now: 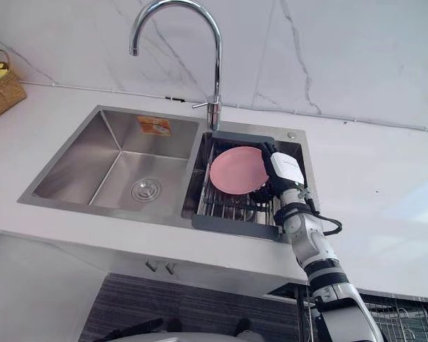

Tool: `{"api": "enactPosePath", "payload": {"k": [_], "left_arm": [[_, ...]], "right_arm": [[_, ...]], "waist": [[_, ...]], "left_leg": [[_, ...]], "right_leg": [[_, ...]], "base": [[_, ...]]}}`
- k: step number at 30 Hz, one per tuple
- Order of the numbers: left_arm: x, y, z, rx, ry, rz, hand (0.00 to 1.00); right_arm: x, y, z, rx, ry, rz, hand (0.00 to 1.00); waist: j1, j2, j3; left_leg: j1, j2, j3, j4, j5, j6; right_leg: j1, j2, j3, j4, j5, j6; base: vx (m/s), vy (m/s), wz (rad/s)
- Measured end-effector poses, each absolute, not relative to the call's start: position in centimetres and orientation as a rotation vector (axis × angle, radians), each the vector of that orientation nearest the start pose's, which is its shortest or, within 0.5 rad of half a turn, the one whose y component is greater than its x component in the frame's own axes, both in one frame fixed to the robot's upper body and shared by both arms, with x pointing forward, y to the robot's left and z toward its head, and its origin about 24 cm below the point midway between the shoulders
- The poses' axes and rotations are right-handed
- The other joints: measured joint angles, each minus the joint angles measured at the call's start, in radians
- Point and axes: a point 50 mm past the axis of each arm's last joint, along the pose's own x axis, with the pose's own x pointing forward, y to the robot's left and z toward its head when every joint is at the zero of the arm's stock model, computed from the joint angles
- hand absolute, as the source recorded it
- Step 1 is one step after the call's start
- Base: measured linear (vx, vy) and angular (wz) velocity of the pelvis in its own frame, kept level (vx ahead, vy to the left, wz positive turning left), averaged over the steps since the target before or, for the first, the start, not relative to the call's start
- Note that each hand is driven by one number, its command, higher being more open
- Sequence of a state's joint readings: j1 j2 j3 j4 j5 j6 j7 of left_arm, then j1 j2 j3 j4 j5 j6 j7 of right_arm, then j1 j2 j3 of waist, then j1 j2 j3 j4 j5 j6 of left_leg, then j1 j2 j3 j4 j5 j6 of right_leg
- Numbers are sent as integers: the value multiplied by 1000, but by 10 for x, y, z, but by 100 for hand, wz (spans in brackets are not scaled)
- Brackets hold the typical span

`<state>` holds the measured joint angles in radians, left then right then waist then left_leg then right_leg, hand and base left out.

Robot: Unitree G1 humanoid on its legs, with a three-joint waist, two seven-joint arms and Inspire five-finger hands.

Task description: Walk over to the sink, pick up the cup, carry it to the dishwasher, place the cup inside the dishwasher, then close the dishwasher door

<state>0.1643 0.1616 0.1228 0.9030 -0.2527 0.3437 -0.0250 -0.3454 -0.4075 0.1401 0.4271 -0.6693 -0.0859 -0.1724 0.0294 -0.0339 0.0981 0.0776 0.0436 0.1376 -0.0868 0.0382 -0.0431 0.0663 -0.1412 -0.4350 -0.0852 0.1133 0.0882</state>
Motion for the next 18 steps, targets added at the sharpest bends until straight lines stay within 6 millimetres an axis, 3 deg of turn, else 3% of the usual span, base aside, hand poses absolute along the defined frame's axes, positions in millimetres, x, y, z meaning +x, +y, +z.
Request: {"api": "enactPosePath", "payload": {"k": [13, 14, 18], "left_arm": [[63, 220, -160, -214, 1335, 287, 100], [63, 220, -160, -214, 1335, 287, 100], [64, 220, -160, -214, 1334, 285, 100]], "right_arm": [[319, -195, 66, -1225, -238, 2, 100], [319, -194, 66, -1236, -243, 9, 0], [321, -187, 62, -1268, -248, 49, 0]], "waist": [[10, 2, 1], [10, 2, 1], [12, 2, 2]], "left_leg": [[-9, -1, -15, -5, 11, 3], [-9, -1, -15, -5, 11, 3], [-10, -2, -18, -4, 12, 3]], "right_leg": [[1, -2, -19, 0, 0, 0], [1, -2, -19, 0, 0, 0], [2, -2, -24, 0, 0, 0]], "base": [[-7, 2, 4], [0, 0, 0], [3, 1, 1]]}}
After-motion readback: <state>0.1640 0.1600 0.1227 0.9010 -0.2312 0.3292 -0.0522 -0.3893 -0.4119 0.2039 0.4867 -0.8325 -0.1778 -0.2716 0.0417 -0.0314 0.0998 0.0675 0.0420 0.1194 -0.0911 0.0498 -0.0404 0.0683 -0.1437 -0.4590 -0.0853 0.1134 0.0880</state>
